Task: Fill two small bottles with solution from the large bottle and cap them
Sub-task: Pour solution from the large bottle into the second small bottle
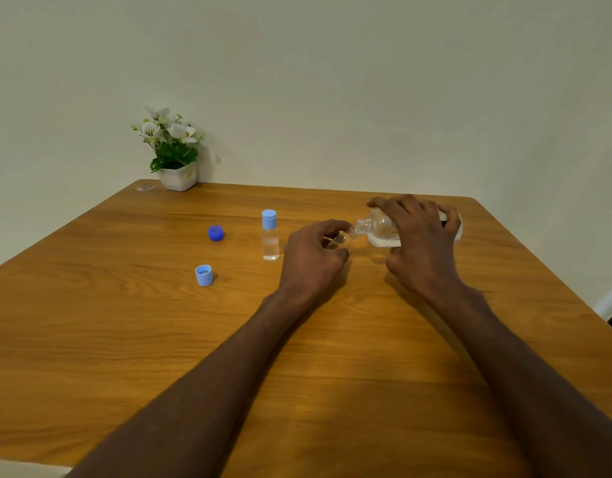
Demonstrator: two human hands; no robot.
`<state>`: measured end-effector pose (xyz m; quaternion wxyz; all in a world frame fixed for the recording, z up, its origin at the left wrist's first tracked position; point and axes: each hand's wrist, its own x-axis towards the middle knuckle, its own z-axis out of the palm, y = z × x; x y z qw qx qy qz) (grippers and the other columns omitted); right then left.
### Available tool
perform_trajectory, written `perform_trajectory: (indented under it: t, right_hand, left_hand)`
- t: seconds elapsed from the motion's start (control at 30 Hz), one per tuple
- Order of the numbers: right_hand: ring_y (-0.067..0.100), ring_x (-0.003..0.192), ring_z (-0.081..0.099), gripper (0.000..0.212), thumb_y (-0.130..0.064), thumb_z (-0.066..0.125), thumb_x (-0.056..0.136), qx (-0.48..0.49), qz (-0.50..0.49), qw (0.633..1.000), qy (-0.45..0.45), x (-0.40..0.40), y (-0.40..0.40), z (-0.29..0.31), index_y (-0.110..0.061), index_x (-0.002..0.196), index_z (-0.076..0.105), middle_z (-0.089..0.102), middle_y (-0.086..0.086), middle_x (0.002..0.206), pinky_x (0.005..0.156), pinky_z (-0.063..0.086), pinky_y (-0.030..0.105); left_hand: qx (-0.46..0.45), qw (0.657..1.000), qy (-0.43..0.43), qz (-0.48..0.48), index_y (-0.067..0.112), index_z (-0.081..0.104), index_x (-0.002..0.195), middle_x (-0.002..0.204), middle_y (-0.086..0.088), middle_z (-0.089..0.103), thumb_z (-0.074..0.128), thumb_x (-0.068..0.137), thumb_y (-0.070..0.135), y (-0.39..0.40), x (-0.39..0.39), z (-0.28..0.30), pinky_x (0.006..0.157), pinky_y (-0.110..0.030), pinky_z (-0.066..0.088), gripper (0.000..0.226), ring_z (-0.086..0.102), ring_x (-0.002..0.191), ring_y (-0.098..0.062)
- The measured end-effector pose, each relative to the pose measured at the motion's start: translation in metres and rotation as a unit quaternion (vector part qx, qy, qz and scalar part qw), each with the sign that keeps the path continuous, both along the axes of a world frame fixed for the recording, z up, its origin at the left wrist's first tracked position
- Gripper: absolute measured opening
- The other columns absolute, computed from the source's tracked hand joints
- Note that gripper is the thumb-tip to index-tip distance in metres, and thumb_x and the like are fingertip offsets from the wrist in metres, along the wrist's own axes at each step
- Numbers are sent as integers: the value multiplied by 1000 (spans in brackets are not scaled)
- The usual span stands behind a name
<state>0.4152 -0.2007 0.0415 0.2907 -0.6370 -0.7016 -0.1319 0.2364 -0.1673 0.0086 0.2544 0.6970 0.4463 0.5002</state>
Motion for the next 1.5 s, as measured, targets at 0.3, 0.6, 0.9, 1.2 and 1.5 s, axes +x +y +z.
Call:
perform_trajectory:
  t: [0.3, 0.6, 0.9, 1.2, 1.5]
  right_hand:
    - [23, 138, 43, 91, -6, 81, 66, 4, 1, 1000, 1, 1, 1, -1, -39, 145, 50, 54, -6, 143, 117, 19, 53]
    - [23, 139, 42, 91, -6, 81, 66, 0, 5, 1000, 3, 2, 2, -1, -39, 146, 50, 53, -5, 144, 117, 19, 53]
    - [23, 140, 41, 92, -7, 82, 67, -4, 3, 1000, 2, 2, 1, 0, -39, 147, 49, 52, -5, 146, 118, 18, 53]
    - [23, 140, 41, 92, -6, 82, 67, -5, 1, 1000, 0, 1, 0, 0, -39, 147, 49, 52, -5, 145, 118, 18, 54]
    - [21, 140, 41, 92, -6, 81, 67, -6, -2, 1000, 1, 1, -2, 2, -40, 146, 49, 52, -7, 145, 118, 18, 52]
  left_hand:
    - [4, 1000, -10, 1, 25, 73, 126, 120, 9, 75, 78, 85, 14, 3, 0, -3, 85, -20, 58, 43, 68, 98, 2]
    - [3, 1000, -6, 1, 25, 73, 126, 119, 11, 75, 78, 85, 15, 3, 0, -4, 86, -24, 60, 43, 69, 99, 1]
    - [-4, 1000, -5, -4, 27, 72, 127, 121, 10, 75, 79, 84, 13, 4, 1, -3, 86, -22, 59, 45, 68, 100, 1]
    - [-3, 1000, -7, -4, 25, 72, 128, 123, 8, 74, 79, 85, 13, 2, 0, -3, 88, -24, 60, 45, 70, 104, -5]
    - [3, 1000, -6, -4, 26, 72, 128, 121, 11, 75, 79, 84, 16, 3, 1, -4, 86, -21, 59, 46, 68, 101, 0]
